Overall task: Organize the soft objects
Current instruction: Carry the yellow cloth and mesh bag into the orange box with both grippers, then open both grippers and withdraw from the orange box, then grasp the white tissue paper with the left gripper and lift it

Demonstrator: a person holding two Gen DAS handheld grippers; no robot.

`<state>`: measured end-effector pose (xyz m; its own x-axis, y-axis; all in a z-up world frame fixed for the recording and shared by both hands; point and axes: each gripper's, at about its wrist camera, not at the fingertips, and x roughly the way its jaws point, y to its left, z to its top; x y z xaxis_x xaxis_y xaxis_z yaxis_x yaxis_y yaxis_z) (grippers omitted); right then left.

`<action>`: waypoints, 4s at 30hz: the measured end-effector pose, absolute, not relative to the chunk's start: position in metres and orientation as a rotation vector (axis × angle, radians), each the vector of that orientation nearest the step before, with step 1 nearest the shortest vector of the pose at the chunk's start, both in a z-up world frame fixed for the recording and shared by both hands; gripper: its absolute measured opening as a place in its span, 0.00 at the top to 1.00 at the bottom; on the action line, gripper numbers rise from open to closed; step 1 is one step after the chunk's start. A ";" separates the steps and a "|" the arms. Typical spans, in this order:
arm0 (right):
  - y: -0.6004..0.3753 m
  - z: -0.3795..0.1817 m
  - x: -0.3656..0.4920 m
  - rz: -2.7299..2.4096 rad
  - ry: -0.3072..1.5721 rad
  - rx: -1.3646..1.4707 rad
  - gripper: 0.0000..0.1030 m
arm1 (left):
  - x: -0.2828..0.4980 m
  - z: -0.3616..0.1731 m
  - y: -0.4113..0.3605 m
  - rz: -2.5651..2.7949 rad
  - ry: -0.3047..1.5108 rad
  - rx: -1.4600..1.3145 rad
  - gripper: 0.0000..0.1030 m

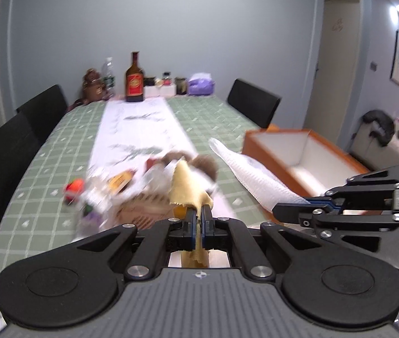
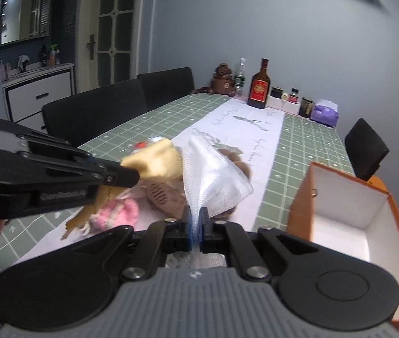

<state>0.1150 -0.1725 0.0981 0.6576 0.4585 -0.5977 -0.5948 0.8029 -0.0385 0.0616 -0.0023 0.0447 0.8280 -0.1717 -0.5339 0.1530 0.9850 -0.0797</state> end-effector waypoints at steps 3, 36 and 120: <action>-0.193 0.111 0.137 0.571 0.625 -0.256 0.99 | 0.075 0.059 -0.016 -0.249 0.549 -0.081 0.97; -0.329 -0.008 0.289 0.531 1.315 -0.372 0.91 | 0.243 -0.019 -0.207 -0.435 1.127 0.029 0.88; -0.083 0.094 0.214 0.607 0.603 -0.211 0.98 | 0.125 0.057 0.069 -0.027 0.439 -0.070 0.97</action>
